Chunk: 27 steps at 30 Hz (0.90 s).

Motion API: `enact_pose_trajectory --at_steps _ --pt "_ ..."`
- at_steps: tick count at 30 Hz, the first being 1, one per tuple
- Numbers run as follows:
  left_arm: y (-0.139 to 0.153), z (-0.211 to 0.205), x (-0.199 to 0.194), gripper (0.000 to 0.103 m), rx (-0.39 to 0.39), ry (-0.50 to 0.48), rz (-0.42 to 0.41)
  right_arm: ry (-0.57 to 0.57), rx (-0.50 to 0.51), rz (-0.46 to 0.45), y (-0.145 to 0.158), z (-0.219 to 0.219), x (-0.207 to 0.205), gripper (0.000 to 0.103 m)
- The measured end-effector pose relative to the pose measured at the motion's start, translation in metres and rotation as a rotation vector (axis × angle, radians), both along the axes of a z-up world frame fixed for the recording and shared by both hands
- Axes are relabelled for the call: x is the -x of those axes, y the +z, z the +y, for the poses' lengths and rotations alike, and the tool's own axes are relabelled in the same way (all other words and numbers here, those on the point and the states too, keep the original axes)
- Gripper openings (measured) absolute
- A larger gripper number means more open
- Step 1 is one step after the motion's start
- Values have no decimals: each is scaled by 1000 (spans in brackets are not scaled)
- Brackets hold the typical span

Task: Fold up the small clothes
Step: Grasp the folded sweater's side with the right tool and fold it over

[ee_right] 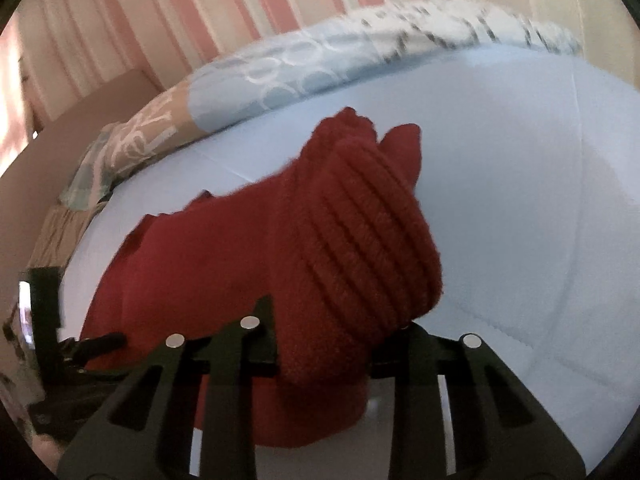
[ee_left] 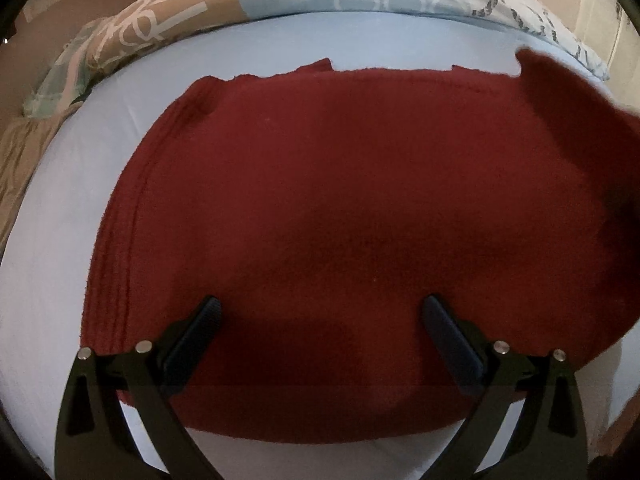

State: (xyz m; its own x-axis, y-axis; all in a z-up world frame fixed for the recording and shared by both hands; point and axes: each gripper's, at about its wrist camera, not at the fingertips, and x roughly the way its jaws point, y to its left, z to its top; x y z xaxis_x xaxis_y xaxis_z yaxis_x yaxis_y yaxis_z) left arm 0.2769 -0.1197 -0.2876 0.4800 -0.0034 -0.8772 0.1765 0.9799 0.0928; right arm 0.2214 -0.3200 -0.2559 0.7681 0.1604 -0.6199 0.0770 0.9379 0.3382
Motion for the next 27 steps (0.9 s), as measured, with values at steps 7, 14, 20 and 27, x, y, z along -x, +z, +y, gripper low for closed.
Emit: enact_pose_trajectory --at_steps 7,14,20,27 --pt "1 7 0 102 32 -20 -16 80 62 -51 31 52 -8 26" --pt "54 81 3 101 59 -31 -123 81 100 -38 50 95 -19 25" --pt "59 168 -15 101 5 66 -140 71 155 -58 68 154 -27 25" --pt "66 211 -11 101 22 97 -168 175 287 85 30 242 -35 25"
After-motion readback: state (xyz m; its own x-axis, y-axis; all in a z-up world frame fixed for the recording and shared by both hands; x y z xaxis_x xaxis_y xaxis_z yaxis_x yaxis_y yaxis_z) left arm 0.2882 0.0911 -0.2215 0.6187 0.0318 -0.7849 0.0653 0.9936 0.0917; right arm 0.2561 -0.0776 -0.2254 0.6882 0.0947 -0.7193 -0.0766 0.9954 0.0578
